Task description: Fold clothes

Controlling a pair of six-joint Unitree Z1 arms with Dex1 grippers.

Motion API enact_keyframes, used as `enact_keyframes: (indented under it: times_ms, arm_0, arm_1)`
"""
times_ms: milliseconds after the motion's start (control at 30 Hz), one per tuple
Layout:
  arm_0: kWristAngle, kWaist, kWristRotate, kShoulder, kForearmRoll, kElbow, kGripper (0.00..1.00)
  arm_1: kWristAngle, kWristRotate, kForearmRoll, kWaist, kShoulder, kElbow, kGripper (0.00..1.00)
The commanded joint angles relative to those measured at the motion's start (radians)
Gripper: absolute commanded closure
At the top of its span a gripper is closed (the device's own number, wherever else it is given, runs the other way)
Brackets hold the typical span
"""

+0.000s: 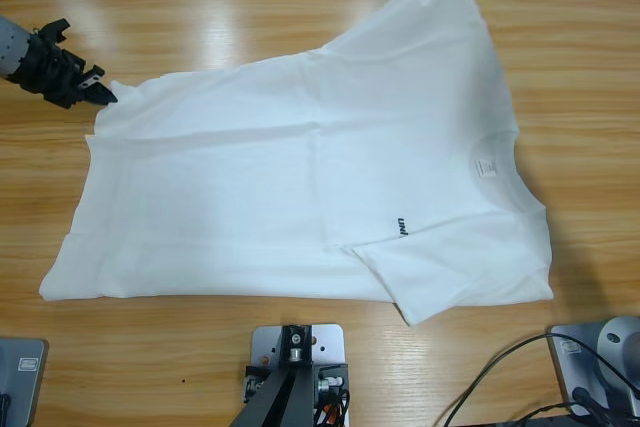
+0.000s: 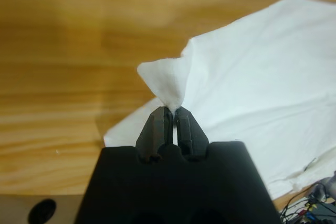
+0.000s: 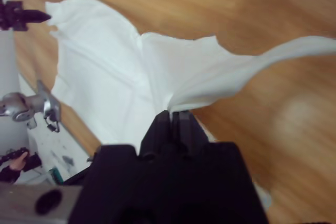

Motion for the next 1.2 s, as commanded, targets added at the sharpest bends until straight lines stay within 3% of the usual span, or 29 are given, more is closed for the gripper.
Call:
enact_keyframes:
  times_ms: [33, 367, 667, 1000, 1200]
  arm_0:
    - [-0.046, 0.008, 0.0, -0.095, 0.004, 0.105, 1.0]
    - [-0.061, 0.008, 0.015, -0.246, 0.005, 0.26, 1.0]
    - [-0.06, 0.008, 0.068, -0.299, 0.009, 0.337, 1.0]
    - [-0.084, -0.012, 0.08, -0.357, 0.046, 0.348, 1.0]
    - [-0.113, -0.013, 0.077, -0.372, 0.086, 0.339, 1.0]
  arm_1:
    - [-0.016, -0.023, 0.056, 0.023, -0.128, 0.36, 1.0]
    - [-0.016, -0.058, -0.041, 0.047, -0.308, 0.778, 1.0]
    - [-0.053, -0.057, -0.271, 0.063, -0.43, 1.218, 1.0]
    - [-0.103, -0.046, -0.337, 0.025, -0.529, 1.387, 1.0]
    - [-0.123, -0.048, -0.359, 0.013, -0.502, 1.403, 1.0]
